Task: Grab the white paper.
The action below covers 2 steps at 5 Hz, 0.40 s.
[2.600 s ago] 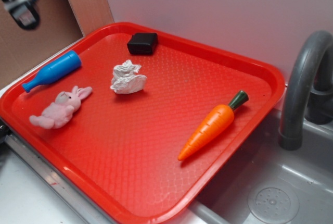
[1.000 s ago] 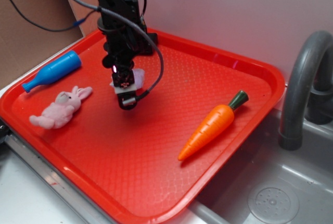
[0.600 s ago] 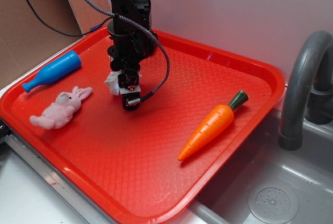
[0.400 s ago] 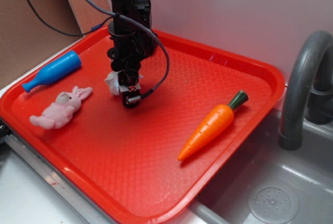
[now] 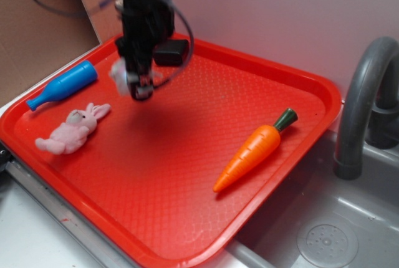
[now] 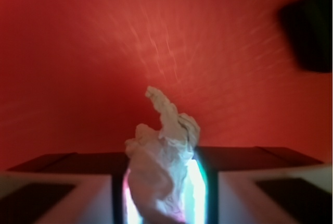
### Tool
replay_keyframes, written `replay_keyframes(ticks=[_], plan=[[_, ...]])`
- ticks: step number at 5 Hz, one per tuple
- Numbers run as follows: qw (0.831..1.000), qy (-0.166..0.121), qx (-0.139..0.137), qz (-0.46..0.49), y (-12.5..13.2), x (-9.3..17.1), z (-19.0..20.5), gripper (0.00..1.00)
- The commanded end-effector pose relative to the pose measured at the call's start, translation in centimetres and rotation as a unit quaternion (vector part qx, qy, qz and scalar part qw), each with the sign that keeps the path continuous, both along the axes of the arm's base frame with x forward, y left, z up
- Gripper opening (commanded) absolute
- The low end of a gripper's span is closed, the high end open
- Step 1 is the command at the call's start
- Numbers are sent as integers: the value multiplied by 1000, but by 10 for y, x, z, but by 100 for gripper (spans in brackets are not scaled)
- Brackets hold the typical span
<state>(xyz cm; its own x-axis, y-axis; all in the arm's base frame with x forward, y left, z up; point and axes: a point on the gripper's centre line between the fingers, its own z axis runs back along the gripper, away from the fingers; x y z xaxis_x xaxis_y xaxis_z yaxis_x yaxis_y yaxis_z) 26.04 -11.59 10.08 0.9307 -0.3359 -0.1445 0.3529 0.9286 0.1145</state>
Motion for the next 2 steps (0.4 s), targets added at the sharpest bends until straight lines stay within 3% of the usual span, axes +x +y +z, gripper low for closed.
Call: replay_keyframes(ticks=[1, 2], plan=[[991, -109, -48, 62, 6, -18, 119, 0], [982, -131, -74, 111, 24, -41, 168, 0]])
